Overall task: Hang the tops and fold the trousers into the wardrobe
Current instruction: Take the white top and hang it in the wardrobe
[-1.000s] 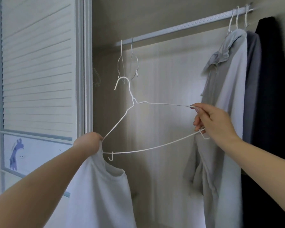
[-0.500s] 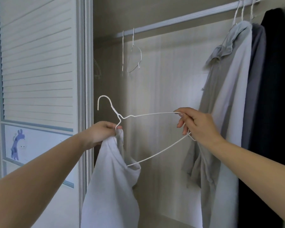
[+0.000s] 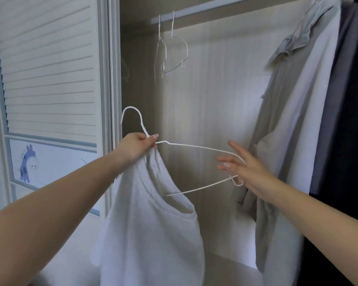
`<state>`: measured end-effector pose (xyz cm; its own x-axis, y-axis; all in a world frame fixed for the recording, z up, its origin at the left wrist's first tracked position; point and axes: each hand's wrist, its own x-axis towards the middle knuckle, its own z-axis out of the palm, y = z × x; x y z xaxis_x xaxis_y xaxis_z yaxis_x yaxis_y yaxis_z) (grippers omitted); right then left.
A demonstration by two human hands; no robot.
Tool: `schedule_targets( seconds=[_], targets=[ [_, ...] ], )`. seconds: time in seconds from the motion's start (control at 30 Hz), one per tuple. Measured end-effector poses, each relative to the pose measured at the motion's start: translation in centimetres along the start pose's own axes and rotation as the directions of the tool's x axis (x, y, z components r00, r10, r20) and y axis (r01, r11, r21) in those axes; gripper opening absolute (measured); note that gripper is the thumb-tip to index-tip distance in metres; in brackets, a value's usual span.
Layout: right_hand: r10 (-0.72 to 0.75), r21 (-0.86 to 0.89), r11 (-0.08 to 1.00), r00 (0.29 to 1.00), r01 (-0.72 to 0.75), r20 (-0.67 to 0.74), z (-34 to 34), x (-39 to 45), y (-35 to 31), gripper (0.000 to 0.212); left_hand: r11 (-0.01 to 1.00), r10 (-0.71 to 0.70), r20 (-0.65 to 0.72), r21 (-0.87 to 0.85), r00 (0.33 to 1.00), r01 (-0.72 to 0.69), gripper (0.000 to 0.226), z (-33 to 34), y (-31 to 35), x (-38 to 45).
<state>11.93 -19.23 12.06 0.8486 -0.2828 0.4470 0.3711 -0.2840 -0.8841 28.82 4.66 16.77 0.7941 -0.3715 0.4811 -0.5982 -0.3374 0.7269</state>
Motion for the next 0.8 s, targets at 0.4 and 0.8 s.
schedule_targets(
  seconds=[0.4, 0.8],
  targets=[
    [0.381, -0.6, 0.797, 0.83, -0.07, 0.409, 3.7, -3.5, 5.0, 0.066, 0.997, 0.079, 0.063, 0.018, 0.995, -0.08, 0.039, 2.7, 0.9, -0.3],
    [0.669, -0.958, 0.243, 0.689, 0.152, 0.279, 2.9, -6.1, 6.3, 0.027, 0.991, 0.062, 0.034, 0.119, 0.997, -0.066, 0.045, 4.1, -1.4, -1.8]
  ],
)
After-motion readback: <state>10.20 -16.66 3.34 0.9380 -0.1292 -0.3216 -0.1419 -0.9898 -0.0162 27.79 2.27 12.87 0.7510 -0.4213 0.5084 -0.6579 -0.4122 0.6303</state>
